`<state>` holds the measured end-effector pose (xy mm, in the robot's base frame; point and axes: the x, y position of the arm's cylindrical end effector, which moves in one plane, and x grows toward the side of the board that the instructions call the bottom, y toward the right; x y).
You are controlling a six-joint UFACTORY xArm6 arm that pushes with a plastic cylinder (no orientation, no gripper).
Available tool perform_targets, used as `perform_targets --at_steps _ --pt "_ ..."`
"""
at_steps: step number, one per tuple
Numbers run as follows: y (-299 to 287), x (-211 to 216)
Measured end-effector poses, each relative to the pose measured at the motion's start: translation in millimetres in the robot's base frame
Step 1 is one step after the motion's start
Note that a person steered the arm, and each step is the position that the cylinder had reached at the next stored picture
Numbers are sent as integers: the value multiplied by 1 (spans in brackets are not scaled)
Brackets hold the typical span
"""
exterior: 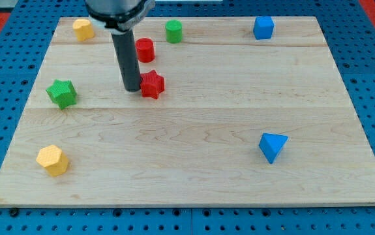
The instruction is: Move the green star to the diagonally to the top right of the red star
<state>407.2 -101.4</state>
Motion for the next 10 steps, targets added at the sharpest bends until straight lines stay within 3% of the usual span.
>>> perform_targets --at_steps 2,4,6,7,8,10 --pt "-41 -73" --pt "-170 -52" --pt "-156 35" --pt "-117 40" --pt "-79 6" --pt "-152 5"
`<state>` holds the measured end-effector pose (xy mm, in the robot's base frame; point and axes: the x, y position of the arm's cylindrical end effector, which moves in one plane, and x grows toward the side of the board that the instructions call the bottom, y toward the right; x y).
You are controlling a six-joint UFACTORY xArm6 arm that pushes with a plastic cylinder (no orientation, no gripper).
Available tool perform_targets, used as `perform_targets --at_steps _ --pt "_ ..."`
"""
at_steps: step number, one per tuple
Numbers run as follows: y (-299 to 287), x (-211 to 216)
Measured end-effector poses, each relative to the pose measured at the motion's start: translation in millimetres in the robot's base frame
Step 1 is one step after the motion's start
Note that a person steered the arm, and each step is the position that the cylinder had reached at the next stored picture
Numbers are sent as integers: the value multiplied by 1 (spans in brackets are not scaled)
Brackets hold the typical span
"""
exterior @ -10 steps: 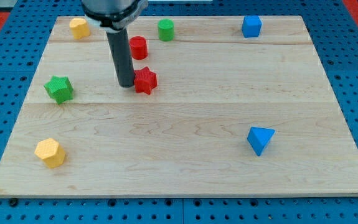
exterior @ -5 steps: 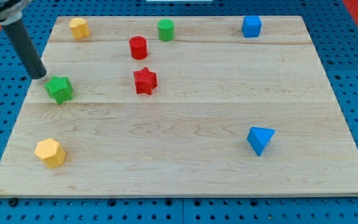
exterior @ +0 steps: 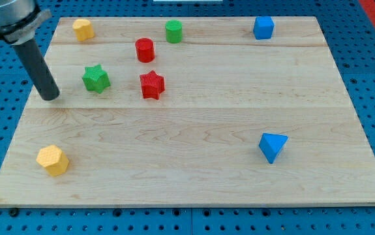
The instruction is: Move the green star to the diagonally to the top right of the red star
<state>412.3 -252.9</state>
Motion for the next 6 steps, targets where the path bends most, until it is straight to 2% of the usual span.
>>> perform_targets --at_steps 1,2,3,4,5,6 --pt "46 -26" --pt "108 -26" --pt "136 -25" --pt "80 -25" --pt "65 -29" --pt "118 -39"
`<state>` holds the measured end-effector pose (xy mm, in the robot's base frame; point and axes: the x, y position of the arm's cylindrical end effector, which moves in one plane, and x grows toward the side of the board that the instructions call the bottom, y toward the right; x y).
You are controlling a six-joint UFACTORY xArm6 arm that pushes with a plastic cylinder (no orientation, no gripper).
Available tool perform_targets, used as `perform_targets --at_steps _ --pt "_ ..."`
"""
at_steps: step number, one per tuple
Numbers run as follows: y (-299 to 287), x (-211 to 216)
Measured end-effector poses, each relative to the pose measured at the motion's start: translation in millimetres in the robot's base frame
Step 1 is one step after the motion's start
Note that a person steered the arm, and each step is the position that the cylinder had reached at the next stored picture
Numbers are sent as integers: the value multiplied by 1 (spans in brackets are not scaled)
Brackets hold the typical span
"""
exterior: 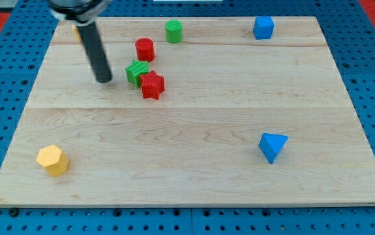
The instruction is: Move the green star to the diagonally to the top right of the red star
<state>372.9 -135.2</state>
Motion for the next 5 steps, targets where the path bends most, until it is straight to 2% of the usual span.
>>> perform_targets --at_steps 3,4,5 --pt "88 -17" --pt "144 -38" --pt "146 -64"
